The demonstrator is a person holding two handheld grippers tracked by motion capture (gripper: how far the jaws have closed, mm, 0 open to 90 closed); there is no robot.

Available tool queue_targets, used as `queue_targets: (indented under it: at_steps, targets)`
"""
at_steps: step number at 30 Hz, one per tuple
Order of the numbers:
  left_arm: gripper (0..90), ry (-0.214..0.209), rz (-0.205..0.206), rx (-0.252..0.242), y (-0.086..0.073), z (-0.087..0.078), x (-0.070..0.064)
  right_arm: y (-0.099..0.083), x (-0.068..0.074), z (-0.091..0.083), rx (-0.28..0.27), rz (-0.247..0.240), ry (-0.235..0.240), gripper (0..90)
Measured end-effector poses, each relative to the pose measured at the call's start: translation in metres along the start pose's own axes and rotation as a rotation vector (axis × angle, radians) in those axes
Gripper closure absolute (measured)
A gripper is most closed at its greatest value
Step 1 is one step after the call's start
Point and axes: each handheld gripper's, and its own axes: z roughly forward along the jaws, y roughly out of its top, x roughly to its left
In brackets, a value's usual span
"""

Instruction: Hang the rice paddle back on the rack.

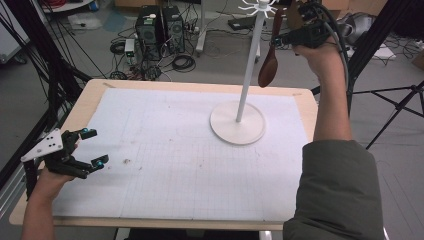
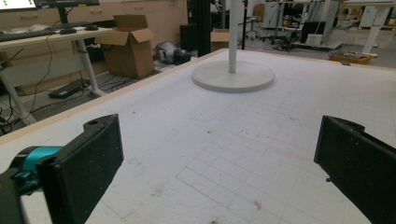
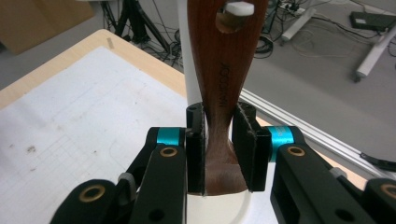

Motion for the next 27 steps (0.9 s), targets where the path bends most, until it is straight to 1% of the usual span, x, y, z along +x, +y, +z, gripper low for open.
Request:
queue_targets:
  at_steps: [4,5,8,14,16,21,24,27]
  targets:
    - [1.8,0.001,-0.001,-0.001,0.0,0.0,0.0,0.0,0.0,-0.002,-0.018,0.007,-0.007,69.5]
    - [1.8,0.001,-0.001,-0.002,0.0,0.0,0.0,0.0,0.0,-0.003,-0.017,0.007,-0.002,69.5]
    - [1.7,-0.001,0.002,-0.001,0.0,0.0,0.0,-0.002,-0.001,-0.003,-0.008,0.007,-0.008,68.7]
    - [1.8,-0.001,0.0,-0.004,0.001,0.0,-0.001,-0.007,-0.003,-0.007,-0.014,0.01,-0.003,66.4]
    - [1.8,-0.001,0.0,-0.004,0.001,0.0,-0.001,-0.01,-0.003,-0.009,-0.021,0.009,0.005,65.0]
    - [1.8,-0.002,0.002,-0.003,0.001,0.001,-0.002,-0.018,0.001,-0.016,-0.029,-0.013,0.013,60.5]
    - [1.8,-0.003,0.004,0.0,0.001,0.001,-0.002,-0.023,0.003,-0.02,-0.046,-0.027,0.04,57.6]
    - [1.8,-0.005,0.007,0.008,0.001,0.002,-0.002,-0.03,0.003,-0.022,-0.034,-0.031,0.058,55.2]
